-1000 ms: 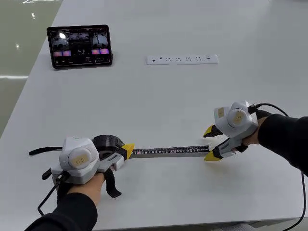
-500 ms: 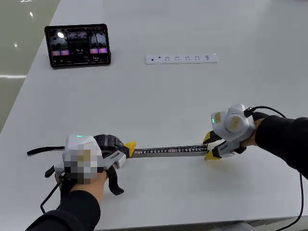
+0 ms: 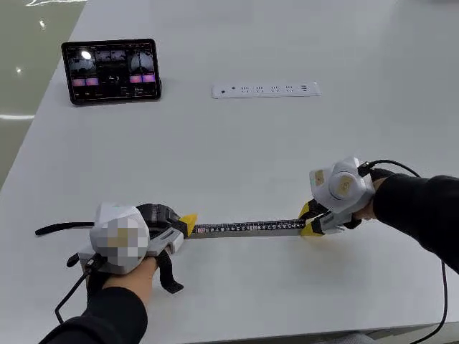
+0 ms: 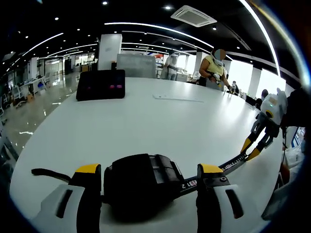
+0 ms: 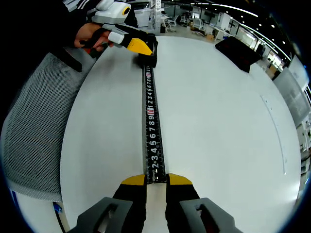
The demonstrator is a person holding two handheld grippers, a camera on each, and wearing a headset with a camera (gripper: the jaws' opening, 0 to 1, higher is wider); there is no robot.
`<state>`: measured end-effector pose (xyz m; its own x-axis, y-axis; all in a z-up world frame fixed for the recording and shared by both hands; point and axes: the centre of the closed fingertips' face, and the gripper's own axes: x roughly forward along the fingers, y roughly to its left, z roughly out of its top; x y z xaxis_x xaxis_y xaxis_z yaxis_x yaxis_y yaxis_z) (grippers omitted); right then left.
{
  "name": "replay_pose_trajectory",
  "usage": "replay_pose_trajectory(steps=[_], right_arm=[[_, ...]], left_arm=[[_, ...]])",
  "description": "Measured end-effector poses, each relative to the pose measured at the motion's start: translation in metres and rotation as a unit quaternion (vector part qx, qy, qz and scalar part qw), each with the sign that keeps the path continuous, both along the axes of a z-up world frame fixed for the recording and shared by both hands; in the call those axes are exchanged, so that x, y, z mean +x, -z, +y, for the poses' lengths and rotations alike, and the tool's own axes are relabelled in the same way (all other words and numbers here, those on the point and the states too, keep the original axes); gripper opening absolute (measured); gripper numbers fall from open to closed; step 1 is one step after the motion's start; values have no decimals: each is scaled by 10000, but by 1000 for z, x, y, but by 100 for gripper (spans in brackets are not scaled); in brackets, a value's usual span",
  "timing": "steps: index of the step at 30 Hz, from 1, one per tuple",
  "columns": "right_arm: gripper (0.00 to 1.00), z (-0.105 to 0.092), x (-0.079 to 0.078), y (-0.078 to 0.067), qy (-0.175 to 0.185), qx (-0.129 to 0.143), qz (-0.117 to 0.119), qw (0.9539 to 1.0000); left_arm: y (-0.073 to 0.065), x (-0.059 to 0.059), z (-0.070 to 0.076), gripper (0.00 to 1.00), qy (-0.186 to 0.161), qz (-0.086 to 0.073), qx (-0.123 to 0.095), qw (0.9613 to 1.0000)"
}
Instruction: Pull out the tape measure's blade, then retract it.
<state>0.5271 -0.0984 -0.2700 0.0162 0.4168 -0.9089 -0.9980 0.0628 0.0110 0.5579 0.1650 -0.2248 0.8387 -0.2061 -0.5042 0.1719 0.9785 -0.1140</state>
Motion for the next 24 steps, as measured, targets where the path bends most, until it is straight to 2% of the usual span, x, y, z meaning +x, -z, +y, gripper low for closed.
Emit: replay_pose_trajectory(steps=[2, 3, 4, 5, 9, 14, 18, 24], right_arm=[[11, 0, 0, 0, 18, -46, 7, 10000], [11, 0, 0, 0, 9, -67, 3, 10000], [11, 0, 0, 0, 21, -79, 7, 10000], [10, 0, 0, 0, 36, -86, 12, 10000], [10, -1, 0, 0, 90, -107, 56, 9999], [10, -1, -1, 0, 30, -175, 49, 9998], [10, -2, 0, 0, 139, -147, 97, 9997], [9, 0, 2, 1, 223, -169, 108, 9996]], left_arm=[[2, -1, 2, 70, -38, 68, 78, 9999], [4, -3, 6, 67, -150, 154, 98, 9997], [4, -2, 9, 64, -218, 163, 88, 9996], [3, -1, 7, 64, -174, 126, -4, 9998], [8, -3, 9, 64, -158, 192, 162, 9996], [9, -2, 9, 63, -194, 210, 183, 9994], [10, -2, 8, 62, -140, 368, 213, 9990], [11, -3, 8, 61, -133, 357, 261, 9989]])
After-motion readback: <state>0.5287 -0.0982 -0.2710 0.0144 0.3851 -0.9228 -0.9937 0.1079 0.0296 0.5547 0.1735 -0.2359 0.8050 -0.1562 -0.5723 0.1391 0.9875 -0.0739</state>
